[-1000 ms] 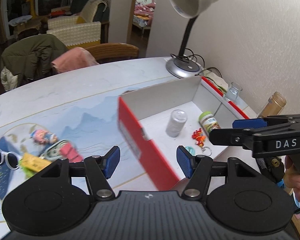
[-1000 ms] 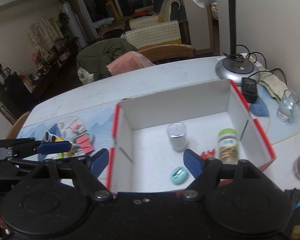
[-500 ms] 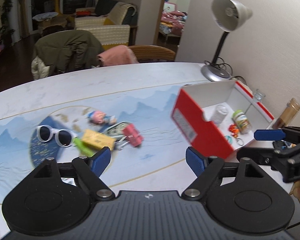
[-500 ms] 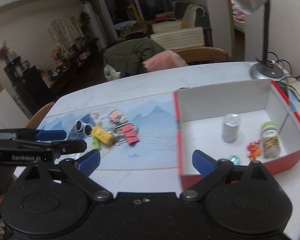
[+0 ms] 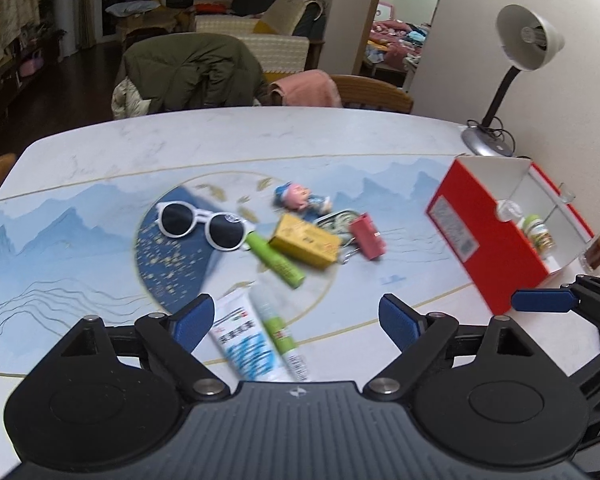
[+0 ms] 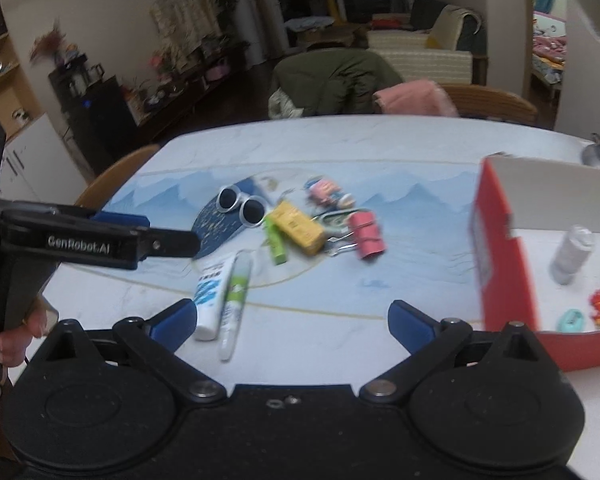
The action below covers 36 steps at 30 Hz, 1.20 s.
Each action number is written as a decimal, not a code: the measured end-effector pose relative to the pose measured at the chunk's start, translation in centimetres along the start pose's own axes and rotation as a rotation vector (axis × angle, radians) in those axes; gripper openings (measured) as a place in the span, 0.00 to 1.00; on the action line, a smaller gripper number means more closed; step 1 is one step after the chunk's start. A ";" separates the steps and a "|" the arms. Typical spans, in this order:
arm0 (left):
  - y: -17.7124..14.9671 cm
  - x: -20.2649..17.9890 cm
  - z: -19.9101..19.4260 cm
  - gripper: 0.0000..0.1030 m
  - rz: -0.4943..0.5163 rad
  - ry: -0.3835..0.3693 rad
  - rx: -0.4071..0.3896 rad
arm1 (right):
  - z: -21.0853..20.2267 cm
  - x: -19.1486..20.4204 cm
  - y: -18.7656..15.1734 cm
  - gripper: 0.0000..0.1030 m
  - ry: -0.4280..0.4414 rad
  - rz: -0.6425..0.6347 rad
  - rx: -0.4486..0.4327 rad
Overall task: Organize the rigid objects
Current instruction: 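Withdraw both tools from the box toward the remaining table items, then grasp the white ointment tube with the left tool while the right grasps the glue stick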
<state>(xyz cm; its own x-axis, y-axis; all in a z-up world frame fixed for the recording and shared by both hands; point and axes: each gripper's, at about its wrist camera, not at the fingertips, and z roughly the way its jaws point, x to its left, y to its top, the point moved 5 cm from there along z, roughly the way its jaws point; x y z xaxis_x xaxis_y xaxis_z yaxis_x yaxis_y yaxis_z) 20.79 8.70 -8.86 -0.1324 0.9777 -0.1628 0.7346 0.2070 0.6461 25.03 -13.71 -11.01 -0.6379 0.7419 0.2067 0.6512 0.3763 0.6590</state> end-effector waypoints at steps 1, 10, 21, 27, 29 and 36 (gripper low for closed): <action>-0.2 0.4 0.2 0.92 -0.007 0.003 0.004 | 0.5 0.5 -0.1 0.99 -0.002 -0.010 0.007; -2.1 3.4 2.8 1.00 -0.085 0.057 0.025 | 5.5 4.0 -1.7 0.96 -0.019 -0.070 0.076; -5.7 3.8 7.1 1.00 -0.068 0.177 0.105 | 10.3 6.0 -3.8 0.92 -0.042 -0.150 0.171; -6.3 3.7 8.5 1.00 -0.069 0.192 0.125 | 11.9 6.6 -4.8 0.85 -0.039 -0.208 0.215; -6.3 3.6 8.8 1.00 -0.065 0.192 0.129 | 12.3 6.7 -4.9 0.83 -0.047 -0.232 0.218; -6.4 4.5 9.5 1.00 -0.091 0.202 0.141 | 13.3 6.1 -4.7 0.67 -0.091 -0.254 0.208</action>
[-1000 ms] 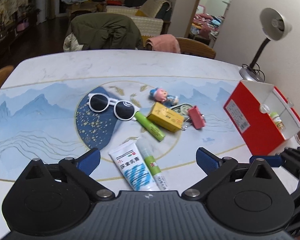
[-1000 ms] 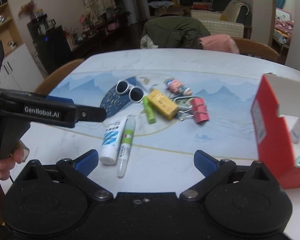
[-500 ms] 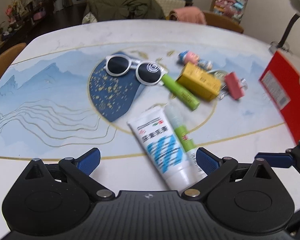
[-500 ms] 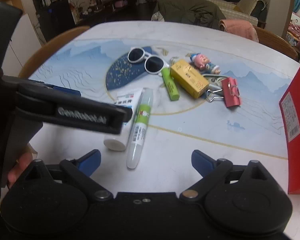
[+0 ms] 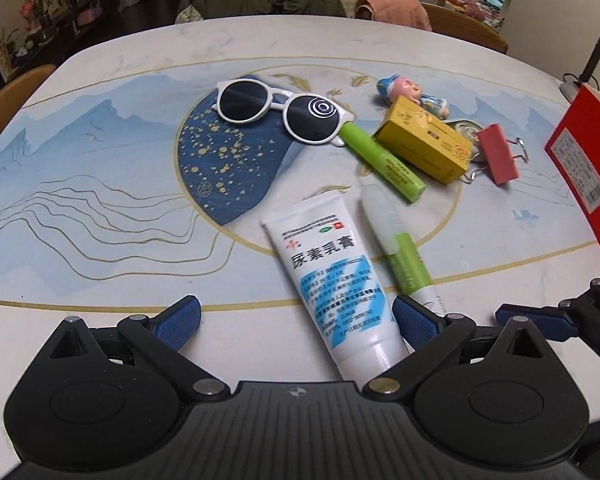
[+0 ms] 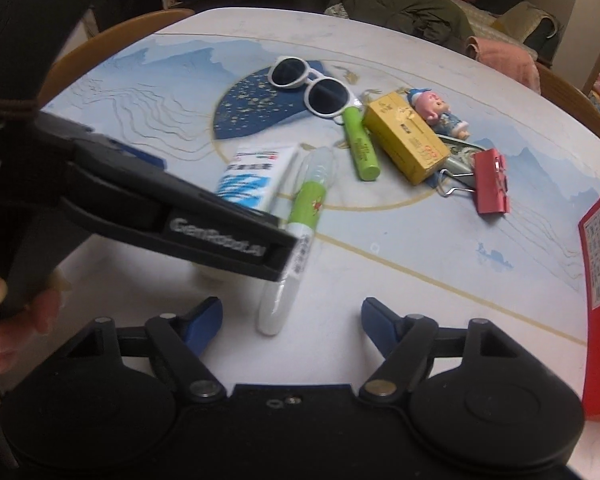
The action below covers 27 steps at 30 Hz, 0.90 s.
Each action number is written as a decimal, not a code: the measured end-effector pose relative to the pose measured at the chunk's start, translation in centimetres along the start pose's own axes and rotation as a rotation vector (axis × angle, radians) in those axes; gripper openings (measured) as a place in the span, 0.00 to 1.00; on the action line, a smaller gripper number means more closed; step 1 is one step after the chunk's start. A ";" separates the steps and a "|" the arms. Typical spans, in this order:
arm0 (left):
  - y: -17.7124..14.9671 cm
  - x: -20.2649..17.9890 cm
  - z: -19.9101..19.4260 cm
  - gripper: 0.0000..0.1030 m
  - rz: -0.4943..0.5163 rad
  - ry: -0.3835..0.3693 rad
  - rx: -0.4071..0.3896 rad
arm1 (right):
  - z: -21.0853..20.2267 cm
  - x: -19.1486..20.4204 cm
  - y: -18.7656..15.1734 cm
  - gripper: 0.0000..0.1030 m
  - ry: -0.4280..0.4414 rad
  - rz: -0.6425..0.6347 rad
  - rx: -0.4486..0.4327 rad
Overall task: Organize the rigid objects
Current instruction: 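Grasp the white ointment tube with the left tool while the right grasps the glue stick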
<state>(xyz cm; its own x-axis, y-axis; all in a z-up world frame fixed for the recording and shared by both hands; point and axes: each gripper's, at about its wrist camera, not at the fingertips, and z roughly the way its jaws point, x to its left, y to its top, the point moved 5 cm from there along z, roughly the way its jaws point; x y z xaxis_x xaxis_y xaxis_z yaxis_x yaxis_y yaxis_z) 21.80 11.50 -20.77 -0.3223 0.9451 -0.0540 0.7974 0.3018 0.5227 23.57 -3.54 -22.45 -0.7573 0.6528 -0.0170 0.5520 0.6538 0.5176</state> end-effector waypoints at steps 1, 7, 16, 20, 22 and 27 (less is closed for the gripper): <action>0.0 0.1 0.1 0.99 0.002 0.004 -0.001 | 0.2 -0.3 0.1 0.63 -0.007 0.005 0.002; 0.1 0.2 0.4 0.98 0.009 0.031 -0.033 | 1.0 -1.5 1.2 0.53 -0.023 0.049 -0.025; 0.9 0.5 -0.1 0.66 -0.004 0.009 -0.079 | 1.7 -2.5 2.7 0.23 -0.017 0.072 -0.047; 0.8 0.3 -0.4 0.51 -0.001 -0.001 -0.082 | 1.7 -2.9 2.7 0.15 -0.003 0.090 -0.047; 0.8 0.3 -0.6 0.42 -0.008 -0.010 -0.078 | 1.5 -3.0 2.5 0.15 0.010 0.102 -0.048; 0.5 0.1 -1.1 0.40 -0.014 -0.018 -0.052 | 0.4 -3.0 2.1 0.15 0.053 0.139 -0.054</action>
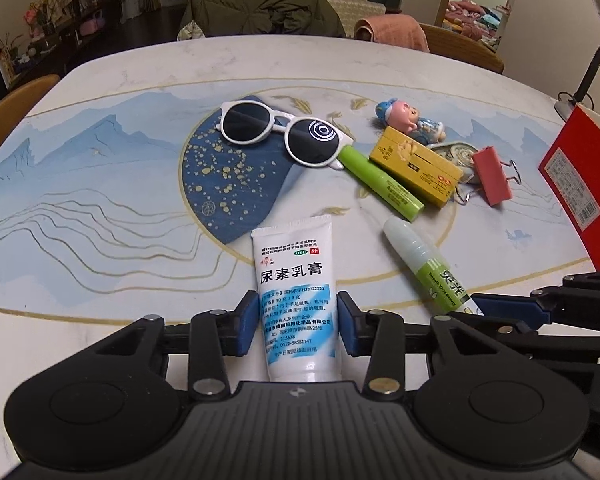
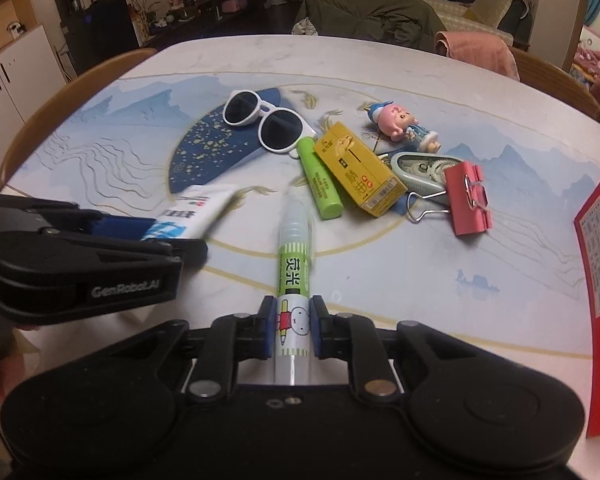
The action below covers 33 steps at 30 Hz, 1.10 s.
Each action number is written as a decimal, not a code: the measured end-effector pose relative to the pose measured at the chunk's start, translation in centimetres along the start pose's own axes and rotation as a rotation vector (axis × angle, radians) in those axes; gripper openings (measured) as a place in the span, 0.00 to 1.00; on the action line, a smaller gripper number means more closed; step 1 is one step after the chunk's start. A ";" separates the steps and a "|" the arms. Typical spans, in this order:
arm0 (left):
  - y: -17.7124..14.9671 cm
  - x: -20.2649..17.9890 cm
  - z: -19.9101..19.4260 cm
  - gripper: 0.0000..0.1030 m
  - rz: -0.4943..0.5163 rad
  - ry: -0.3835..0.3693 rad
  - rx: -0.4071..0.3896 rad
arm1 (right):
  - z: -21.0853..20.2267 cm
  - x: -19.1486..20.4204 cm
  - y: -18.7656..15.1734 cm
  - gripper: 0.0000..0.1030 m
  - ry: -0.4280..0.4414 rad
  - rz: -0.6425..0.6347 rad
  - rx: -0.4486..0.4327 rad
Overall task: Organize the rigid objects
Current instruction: 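Grasp the white ointment tube with the left tool while the right grasps the glue stick, then carry the ointment tube and glue stick with both tools into the red shoebox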
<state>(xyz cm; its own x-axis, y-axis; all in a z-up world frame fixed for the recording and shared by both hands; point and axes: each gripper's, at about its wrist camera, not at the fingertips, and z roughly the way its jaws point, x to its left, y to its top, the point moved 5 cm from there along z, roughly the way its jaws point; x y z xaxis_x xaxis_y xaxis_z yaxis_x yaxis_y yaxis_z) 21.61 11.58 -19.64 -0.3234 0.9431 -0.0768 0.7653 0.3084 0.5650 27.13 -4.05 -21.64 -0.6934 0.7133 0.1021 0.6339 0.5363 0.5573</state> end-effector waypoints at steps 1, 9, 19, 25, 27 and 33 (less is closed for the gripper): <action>0.0 -0.1 -0.2 0.40 0.002 0.002 0.002 | -0.3 -0.1 -0.1 0.15 0.006 0.015 0.002; 0.1 -1.9 -3.2 0.39 -0.010 -0.037 0.009 | -3.4 -1.6 -0.7 0.15 0.052 0.116 -0.009; 1.2 -6.7 -7.2 0.33 0.031 -0.116 -0.047 | -9.7 -5.0 -1.3 0.15 0.044 0.169 -0.104; 2.7 -10.8 -9.0 0.24 0.068 -0.182 -0.084 | -13.7 -8.5 -1.4 0.15 0.013 0.210 -0.167; 3.0 -12.3 -9.5 0.24 0.089 -0.197 -0.101 | -14.9 -9.9 -1.6 0.15 -0.002 0.227 -0.189; 3.2 -15.6 -9.5 0.22 0.117 -0.224 -0.098 | -18.0 -14.6 -2.3 0.15 -0.054 0.276 -0.242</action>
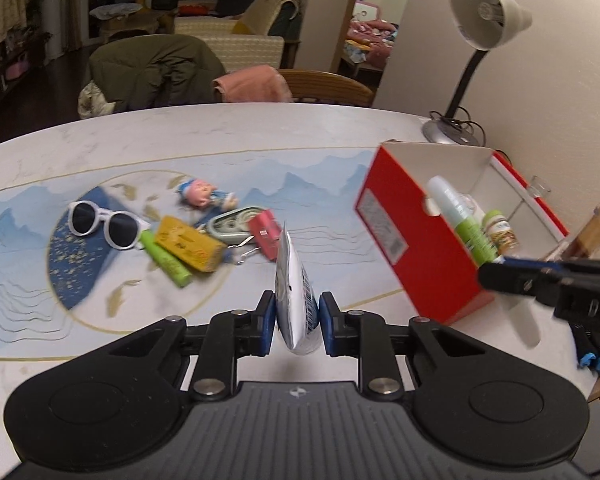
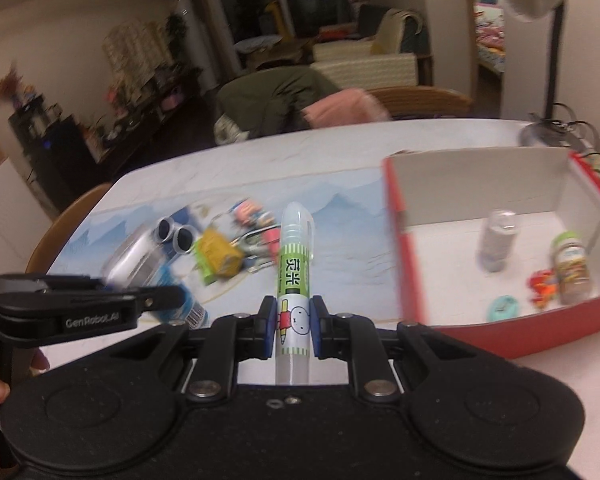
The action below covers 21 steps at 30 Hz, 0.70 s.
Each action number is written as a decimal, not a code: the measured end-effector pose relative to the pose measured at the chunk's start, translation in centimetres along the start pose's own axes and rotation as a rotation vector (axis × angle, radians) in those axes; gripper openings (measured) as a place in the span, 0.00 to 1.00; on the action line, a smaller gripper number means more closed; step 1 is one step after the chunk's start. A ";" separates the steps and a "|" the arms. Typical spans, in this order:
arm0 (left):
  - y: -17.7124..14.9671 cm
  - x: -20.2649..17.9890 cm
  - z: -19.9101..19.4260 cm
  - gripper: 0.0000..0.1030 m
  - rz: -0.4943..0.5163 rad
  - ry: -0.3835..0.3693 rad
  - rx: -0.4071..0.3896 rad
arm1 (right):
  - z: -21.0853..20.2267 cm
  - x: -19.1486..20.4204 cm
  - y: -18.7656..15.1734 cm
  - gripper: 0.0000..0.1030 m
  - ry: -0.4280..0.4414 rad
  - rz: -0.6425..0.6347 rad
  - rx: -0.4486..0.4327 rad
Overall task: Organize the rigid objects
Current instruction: 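Carry the ointment tube and glue stick with both tools into the red shoebox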
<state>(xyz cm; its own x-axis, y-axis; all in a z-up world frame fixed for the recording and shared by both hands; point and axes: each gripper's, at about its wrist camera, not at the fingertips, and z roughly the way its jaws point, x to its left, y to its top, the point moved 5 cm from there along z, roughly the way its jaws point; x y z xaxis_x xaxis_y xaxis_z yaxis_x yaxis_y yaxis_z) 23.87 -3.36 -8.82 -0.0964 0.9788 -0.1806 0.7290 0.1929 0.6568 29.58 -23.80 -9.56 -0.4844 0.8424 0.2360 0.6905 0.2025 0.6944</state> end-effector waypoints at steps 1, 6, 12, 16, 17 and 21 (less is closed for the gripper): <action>0.2 -0.5 0.0 0.22 0.004 -0.007 -0.001 | -0.4 -0.7 0.2 0.15 -0.009 0.006 -0.009; 1.6 -3.7 -0.1 0.22 0.032 -0.044 -0.017 | -1.9 -5.1 1.1 0.15 -0.075 0.027 -0.042; 4.5 -7.8 0.1 0.22 0.065 -0.100 -0.033 | -2.3 -9.9 1.9 0.15 -0.135 0.061 -0.053; 7.2 -10.6 0.2 0.22 0.098 -0.121 -0.063 | -2.0 -12.3 2.6 0.15 -0.161 0.075 -0.063; 7.7 -11.3 0.3 0.22 0.102 -0.129 -0.066 | -2.0 -12.8 2.8 0.15 -0.168 0.076 -0.065; 9.5 -14.0 1.6 0.22 0.118 -0.152 -0.053 | -1.6 -15.3 3.6 0.15 -0.189 0.083 -0.069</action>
<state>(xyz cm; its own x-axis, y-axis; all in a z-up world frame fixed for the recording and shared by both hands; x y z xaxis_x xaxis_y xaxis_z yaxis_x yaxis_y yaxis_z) 33.16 -15.31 -1.23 0.0936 0.9741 -0.2058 0.6922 0.0849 0.7167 38.59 -36.72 -9.59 -0.3134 0.9348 0.1670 0.6826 0.0995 0.7240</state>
